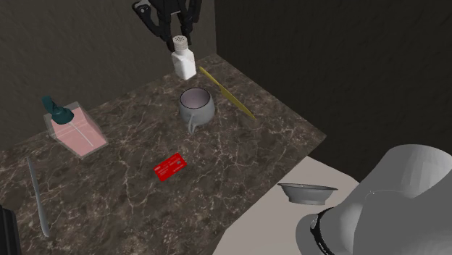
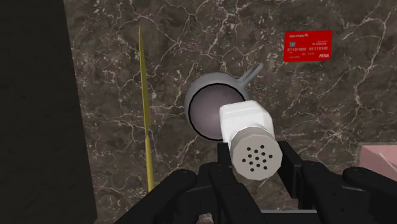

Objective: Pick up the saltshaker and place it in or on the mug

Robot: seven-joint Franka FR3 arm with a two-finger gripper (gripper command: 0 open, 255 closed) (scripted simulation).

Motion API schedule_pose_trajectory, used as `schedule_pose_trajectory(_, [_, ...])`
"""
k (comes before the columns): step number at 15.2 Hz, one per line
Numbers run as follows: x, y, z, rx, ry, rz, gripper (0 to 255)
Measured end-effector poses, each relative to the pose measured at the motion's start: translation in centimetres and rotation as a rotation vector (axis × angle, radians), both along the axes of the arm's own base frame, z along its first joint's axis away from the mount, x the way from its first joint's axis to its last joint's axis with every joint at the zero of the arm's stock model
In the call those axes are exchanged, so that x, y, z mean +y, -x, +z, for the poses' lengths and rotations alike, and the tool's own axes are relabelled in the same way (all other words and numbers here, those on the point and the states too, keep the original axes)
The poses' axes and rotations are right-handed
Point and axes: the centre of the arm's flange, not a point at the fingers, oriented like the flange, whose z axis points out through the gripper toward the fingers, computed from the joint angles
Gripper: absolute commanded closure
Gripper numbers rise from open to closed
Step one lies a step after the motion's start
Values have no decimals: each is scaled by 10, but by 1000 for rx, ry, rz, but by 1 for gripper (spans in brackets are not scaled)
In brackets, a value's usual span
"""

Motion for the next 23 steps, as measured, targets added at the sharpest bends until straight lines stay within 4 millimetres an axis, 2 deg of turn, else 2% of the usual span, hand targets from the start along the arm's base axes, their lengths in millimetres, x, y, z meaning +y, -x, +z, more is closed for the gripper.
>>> schedule_pose_trajectory(19, [-4,1,-99,1,0,1,255])
schedule_pose_trajectory(23, [-4,2,-104,-2,0,1,255])
